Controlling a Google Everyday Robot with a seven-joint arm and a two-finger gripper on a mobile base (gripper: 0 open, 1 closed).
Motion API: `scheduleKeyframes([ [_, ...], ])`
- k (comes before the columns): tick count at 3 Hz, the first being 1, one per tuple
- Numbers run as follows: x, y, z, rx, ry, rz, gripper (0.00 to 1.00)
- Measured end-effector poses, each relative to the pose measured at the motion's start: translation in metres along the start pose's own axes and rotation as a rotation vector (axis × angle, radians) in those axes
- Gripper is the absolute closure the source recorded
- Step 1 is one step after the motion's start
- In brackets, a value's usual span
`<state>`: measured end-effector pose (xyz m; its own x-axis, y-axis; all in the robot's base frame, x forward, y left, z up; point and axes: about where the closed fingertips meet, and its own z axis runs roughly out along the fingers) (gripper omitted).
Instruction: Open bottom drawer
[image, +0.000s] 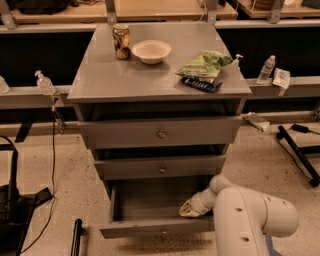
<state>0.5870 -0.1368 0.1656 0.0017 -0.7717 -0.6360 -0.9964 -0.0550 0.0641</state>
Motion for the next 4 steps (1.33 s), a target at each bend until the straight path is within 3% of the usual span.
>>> scheduleKeyframes([
  [1, -0.017, 0.001, 0.005, 0.024, -0.048, -0.030, 1.00],
  [2, -0.029, -0.014, 0.000, 0.101, -0.094, -0.054, 1.00],
  [3, -0.033, -0.038, -0.001, 0.164, -0.092, -0.067, 1.00],
  [4, -0.030, -0.036, 0.006, 0.151, -0.098, -0.061, 1.00],
])
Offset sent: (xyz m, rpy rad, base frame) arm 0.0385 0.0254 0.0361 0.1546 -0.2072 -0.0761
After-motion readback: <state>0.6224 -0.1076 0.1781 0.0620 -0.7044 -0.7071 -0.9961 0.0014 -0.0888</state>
